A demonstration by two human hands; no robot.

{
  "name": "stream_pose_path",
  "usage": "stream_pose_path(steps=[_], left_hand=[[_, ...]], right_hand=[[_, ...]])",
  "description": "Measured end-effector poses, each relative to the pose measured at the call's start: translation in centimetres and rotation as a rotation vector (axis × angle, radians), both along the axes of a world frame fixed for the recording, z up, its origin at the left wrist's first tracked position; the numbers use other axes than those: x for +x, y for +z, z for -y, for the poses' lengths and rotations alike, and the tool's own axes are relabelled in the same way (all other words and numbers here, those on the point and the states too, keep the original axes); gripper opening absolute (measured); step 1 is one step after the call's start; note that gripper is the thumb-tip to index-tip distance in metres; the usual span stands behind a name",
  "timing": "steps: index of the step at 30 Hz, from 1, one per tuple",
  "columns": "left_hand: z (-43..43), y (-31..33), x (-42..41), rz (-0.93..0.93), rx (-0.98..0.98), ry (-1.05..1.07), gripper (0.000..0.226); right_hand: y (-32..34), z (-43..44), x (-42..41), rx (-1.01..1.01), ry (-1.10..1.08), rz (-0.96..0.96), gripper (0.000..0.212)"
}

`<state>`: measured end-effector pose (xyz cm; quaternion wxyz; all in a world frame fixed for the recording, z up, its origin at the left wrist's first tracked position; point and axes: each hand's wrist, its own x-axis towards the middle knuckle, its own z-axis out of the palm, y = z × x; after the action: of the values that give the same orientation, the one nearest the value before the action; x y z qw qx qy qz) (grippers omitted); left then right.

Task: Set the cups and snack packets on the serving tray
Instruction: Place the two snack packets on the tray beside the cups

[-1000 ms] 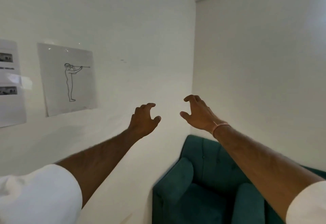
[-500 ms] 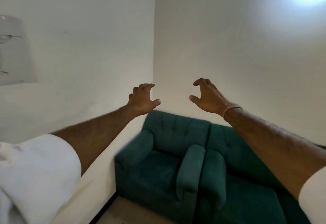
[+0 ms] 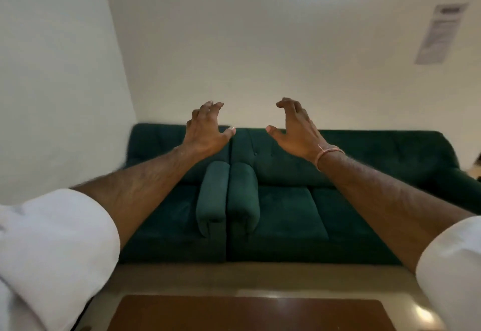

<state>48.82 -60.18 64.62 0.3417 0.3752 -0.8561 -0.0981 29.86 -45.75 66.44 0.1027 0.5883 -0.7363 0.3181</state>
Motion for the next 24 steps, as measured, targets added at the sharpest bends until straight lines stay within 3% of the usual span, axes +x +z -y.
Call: stream_pose_path(steps=[13,24], left_hand=[[-8.6,-13.6,-10.3,0.109,0.139,-0.140,0.081],[-20.3,-31.9,-21.3,0.280,0.367,-0.221,0.083]], right_hand=[[-13.4,-9.8,-6.5,0.139,-0.183,0.122,0.062],[-29.9,-22.8,-16.8,0.381,-0.303,0.266,0.066]])
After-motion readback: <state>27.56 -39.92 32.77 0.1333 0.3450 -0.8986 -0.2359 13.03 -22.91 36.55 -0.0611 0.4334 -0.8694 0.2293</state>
